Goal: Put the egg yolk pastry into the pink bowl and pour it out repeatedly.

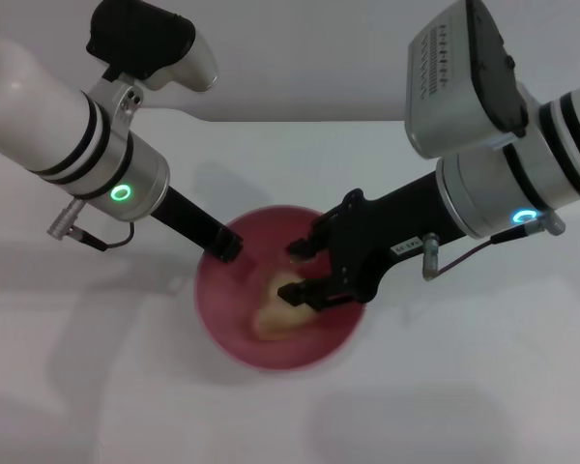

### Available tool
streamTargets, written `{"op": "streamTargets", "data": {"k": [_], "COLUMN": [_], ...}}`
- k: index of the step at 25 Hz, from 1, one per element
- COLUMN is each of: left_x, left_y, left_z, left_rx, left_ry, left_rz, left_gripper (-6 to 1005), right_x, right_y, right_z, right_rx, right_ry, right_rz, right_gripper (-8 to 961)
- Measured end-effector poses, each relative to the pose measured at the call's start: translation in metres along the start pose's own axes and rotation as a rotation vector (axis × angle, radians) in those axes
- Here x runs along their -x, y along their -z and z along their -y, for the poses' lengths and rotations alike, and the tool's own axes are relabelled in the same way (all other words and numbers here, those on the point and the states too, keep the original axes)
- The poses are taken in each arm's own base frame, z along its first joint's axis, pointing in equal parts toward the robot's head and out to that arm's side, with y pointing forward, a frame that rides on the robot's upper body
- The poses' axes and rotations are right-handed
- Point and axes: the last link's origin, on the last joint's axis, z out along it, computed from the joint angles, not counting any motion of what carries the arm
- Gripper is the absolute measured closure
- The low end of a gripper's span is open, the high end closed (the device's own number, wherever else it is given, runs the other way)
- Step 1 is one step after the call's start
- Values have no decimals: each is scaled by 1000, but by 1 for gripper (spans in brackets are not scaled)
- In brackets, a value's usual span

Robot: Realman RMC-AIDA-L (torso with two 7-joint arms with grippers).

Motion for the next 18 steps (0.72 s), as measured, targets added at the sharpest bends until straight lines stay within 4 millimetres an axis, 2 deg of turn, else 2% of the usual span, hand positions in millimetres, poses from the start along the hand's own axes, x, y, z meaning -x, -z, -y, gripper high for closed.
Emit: {"op": "streamTargets", "data": {"k": [2,6,10,14,18], "left_x": [1,2,3,5,8], "left_y": [1,0,5,14,17], "left_z": [2,4,8,9,5], "left_rx": [-1,-6,-50,-146,-268], "left_ry": [8,13,7,-33,-100], "left_rz": [-5,-13,-96,-267,-492], "left_gripper": [1000,1000,1000,1000,1000], "right_x": [0,0,-12,-45,-96], "right_y": [5,14,43,79,101], "right_z": [3,8,32,52,64], "right_rx": [-20,-48,-168,-291,-400], "right_ry": [-11,-42,-238,-404,-557], "right_rz": [11,34,81,128,104], "right_gripper": [443,441,439,437,433]}}
